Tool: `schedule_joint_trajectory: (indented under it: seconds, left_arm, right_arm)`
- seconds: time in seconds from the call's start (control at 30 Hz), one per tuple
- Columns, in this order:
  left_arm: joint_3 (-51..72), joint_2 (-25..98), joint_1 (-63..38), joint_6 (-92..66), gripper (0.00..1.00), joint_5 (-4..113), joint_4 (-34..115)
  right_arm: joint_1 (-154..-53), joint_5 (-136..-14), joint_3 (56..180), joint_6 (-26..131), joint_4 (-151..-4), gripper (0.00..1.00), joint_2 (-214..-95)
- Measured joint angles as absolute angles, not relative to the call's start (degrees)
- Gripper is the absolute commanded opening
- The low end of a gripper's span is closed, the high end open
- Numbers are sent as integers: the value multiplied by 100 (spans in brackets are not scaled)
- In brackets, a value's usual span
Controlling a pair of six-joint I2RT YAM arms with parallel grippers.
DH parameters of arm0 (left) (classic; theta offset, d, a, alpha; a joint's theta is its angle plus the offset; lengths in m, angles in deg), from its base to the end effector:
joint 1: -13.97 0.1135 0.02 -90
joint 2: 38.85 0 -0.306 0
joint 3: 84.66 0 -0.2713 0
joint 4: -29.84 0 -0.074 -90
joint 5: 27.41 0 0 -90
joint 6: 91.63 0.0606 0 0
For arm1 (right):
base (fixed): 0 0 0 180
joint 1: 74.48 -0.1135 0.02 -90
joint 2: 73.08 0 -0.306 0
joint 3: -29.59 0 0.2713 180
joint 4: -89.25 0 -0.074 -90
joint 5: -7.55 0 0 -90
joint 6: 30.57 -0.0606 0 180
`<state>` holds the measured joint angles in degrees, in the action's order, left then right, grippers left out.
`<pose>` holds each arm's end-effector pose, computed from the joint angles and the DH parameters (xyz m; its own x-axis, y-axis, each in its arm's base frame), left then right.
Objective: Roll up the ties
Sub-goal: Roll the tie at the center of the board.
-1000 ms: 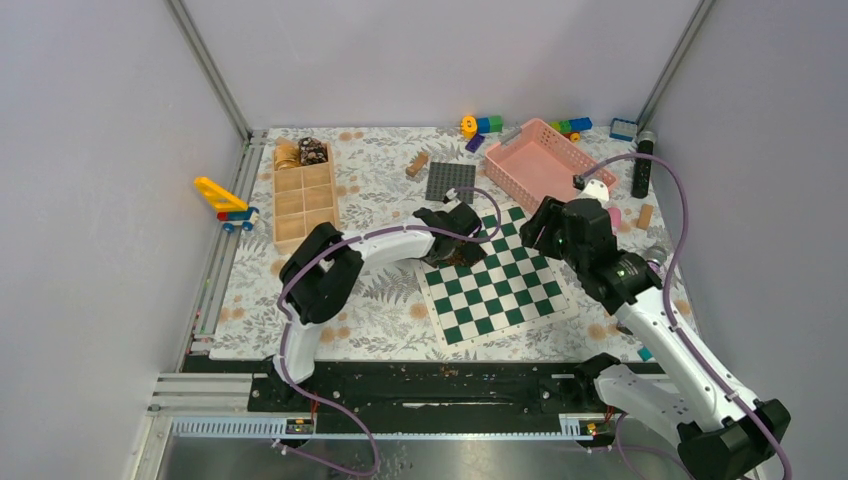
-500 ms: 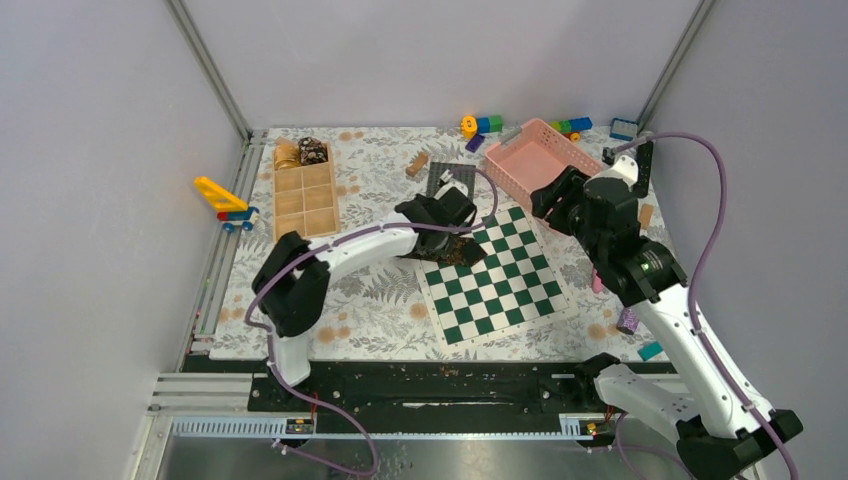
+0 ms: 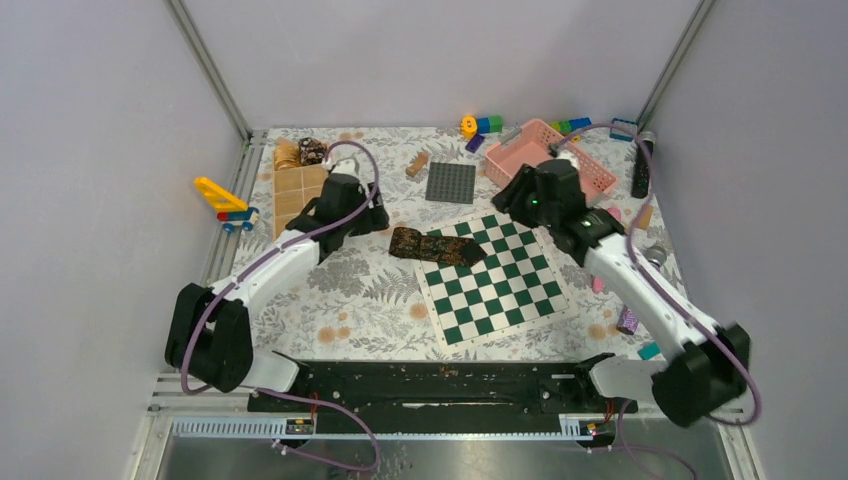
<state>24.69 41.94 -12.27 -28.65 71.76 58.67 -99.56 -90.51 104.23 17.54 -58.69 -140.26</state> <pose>0.3111 -0.1426 0.2836 -0.6503 -0.1795 -0.7381 0.0336 0.9640 -0.2639 0.2682 0.1161 0.3750 -0.4838 0.5035 -0.7158 0.0253 0.8256 0.5636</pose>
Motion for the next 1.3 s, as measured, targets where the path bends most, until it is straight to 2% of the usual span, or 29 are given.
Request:
schedule_joint_trajectory:
  seconds: [0.2, 0.37, 0.83, 1.13, 1.3]
  left_arm:
    - [3527, 4183, -578, -3432, 67, 5967, 4676]
    - [3884, 4201, -515, -3727, 58, 5510, 3815]
    - [4152, 4531, -464, -3958, 52, 5241, 2879]
    - [4192, 4646, -451, -3963, 55, 5243, 2798]
    - [4222, 4677, -449, -3963, 55, 5243, 2744]
  right_arm:
    - [-10179, -7442, 10473, 1674, -6752, 42, -15954]
    - [-10743, -6854, 10790, 1636, -7073, 36, -17125]
    - [-11012, -6369, 11470, 1457, -7878, 37, -18268]
    - [-11080, -6349, 11623, 1459, -7851, 45, -18517]
    - [-11082, -6352, 11667, 1459, -7843, 43, -18686]
